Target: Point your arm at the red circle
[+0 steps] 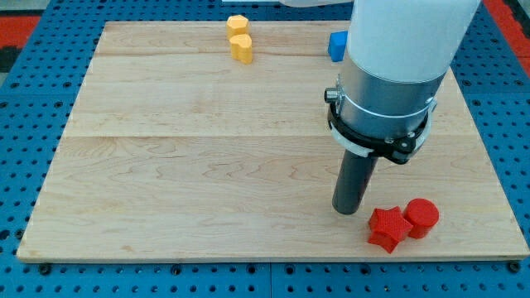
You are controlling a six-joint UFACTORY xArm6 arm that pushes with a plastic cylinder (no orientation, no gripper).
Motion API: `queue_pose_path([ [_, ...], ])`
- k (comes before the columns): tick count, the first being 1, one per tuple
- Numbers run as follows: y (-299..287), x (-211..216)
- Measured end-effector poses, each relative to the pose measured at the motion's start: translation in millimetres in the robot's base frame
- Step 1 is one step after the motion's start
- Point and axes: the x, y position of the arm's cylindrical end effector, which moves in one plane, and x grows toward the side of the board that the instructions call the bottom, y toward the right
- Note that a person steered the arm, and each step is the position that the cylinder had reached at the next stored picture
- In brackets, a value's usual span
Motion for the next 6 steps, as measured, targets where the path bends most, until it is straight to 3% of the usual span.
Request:
queue_pose_path([
  [3, -14.3, -15.0],
  [5, 8.4, -77.6],
  [6, 44.1, -78.7],
])
